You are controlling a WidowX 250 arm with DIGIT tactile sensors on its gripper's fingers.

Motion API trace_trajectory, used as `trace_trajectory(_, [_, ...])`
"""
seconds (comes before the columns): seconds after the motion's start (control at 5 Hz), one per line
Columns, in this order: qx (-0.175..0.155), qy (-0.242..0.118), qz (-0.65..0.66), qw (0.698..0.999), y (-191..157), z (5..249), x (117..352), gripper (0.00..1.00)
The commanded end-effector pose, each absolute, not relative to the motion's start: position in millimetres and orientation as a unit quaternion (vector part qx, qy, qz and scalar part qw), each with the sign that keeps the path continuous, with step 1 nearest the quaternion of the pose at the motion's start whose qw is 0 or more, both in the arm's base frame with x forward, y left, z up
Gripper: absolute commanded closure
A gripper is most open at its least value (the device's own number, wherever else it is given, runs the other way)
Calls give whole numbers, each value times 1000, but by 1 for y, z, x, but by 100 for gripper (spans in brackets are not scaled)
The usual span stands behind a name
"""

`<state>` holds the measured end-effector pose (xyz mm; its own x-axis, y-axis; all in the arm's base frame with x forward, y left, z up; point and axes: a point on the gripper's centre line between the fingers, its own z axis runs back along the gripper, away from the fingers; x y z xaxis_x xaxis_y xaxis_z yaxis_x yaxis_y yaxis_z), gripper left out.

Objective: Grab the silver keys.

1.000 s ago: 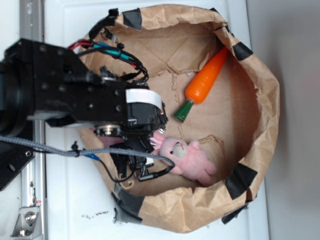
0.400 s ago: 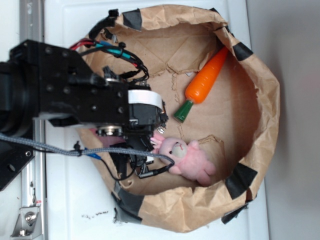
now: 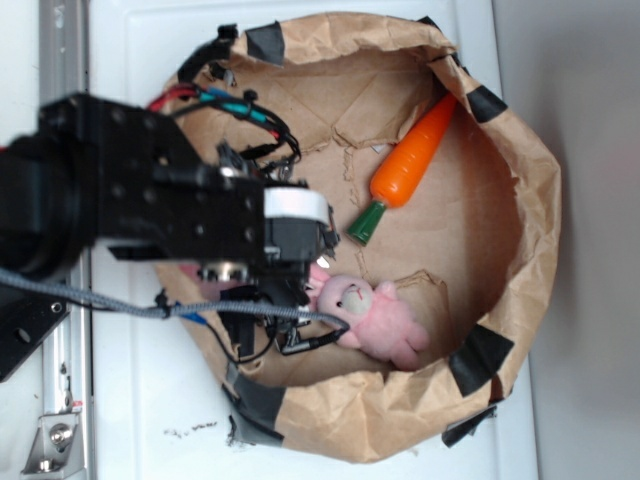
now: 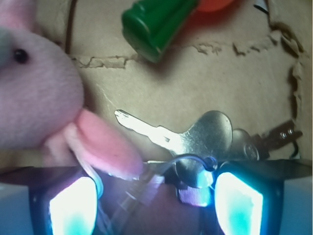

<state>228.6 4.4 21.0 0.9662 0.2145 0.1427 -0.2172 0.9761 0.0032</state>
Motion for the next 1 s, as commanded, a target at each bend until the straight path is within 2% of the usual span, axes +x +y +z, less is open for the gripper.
trace_trajectory(0.0, [10, -57, 116, 992, 3, 12, 231, 100])
trace_trajectory(0.8, [11, -57, 107, 993, 3, 15, 235, 100])
